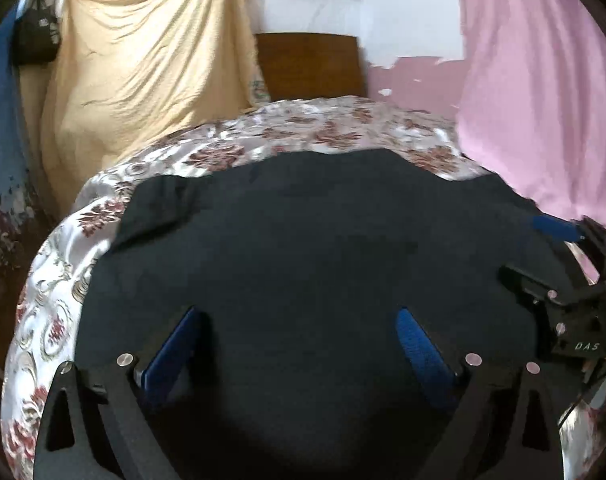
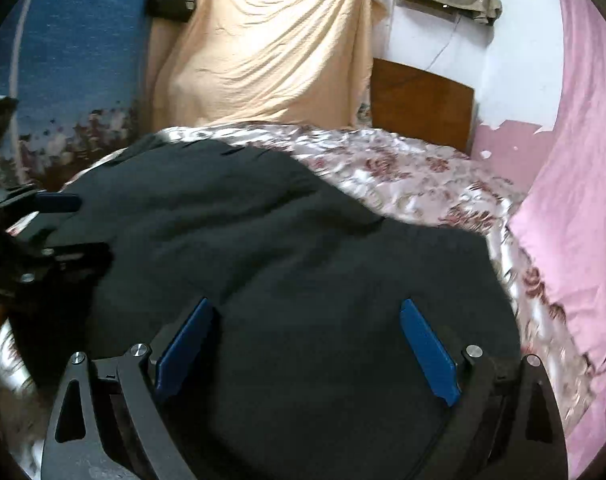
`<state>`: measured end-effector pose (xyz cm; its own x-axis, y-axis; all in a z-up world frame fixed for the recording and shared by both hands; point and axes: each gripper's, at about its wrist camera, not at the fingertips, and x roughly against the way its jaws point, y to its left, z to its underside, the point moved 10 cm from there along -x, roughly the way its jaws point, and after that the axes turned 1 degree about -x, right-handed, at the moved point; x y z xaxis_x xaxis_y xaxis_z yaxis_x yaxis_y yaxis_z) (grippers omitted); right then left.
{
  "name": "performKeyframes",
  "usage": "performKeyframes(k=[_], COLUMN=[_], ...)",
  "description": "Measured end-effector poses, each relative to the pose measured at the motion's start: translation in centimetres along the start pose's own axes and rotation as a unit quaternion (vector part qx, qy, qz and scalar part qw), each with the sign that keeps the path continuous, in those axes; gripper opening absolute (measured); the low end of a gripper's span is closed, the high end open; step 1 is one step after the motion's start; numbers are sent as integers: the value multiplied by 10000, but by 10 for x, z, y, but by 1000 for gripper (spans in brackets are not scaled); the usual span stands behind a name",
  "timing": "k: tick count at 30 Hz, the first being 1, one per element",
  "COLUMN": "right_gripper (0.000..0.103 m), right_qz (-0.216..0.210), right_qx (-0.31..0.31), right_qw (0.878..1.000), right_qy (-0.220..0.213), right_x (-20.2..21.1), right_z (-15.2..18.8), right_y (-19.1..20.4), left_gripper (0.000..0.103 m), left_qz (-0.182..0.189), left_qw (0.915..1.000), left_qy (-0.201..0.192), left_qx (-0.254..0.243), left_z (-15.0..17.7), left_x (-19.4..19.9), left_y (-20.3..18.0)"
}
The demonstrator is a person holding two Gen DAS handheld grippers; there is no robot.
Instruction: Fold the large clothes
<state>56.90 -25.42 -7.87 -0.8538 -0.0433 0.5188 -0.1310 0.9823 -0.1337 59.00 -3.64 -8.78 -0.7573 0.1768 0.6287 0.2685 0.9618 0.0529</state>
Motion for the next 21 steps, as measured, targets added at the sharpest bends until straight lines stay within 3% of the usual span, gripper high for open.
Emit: performKeyframes(k=[5,8,12,21], right_gripper=[93,93,101,102], right_qz=[292,344,39,-435], right_qx=[-351,-542,-900,-1275], right_qw=[9984,9966,9929,9868], right_qy=[330,512,782,896], right_x=[-45,-72,-105,-138], right_z=[-24,-24,-14,7], right_y=[-36,-52,-57,-53], left_gripper=[103,103,103,103], left_qz=[-323,-167,293,335], left_qw=[9986,9959,9918,9922], left_qy=[198,411,644,463], left_qx=[375,783,1060,1103], left_z=[-22,-18,-5,-2], left_x=[-34,-56,-80,-96], left_y=[39,57,59,53])
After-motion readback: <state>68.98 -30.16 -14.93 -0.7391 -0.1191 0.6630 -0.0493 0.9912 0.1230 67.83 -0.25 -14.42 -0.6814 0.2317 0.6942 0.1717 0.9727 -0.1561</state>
